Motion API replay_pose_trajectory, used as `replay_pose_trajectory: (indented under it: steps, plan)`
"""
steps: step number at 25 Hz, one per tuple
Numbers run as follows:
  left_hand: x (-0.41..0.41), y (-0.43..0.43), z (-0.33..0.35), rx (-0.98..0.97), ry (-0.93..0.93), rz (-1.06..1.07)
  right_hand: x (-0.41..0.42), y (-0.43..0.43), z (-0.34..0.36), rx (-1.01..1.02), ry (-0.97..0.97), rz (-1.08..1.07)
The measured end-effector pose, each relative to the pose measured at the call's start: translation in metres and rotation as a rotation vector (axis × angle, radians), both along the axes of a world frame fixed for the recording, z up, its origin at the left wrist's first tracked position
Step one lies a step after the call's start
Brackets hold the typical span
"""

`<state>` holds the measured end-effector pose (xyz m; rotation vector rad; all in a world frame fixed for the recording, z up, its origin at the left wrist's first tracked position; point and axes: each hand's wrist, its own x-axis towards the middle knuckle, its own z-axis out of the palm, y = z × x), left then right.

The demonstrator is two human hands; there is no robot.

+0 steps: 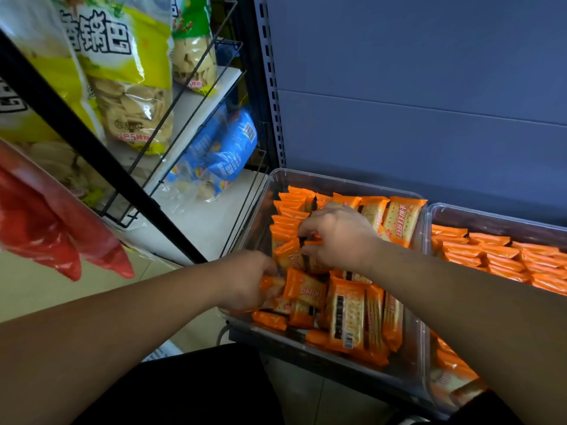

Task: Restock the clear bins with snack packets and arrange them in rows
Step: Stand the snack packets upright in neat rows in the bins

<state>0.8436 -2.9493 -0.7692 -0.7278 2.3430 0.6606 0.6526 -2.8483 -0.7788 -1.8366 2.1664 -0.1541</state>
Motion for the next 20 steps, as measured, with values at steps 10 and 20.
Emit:
replay_pose_trajectory:
  steps: [10,20]
  plan:
    - [0.020,0.020,0.012,-0.139,0.238,0.133,0.040,-0.031,-0.006,0.211,0.179,-0.002]
    - [0.036,0.008,0.051,0.056,0.479,0.616,0.046,-0.041,-0.009,0.125,0.151,-0.163]
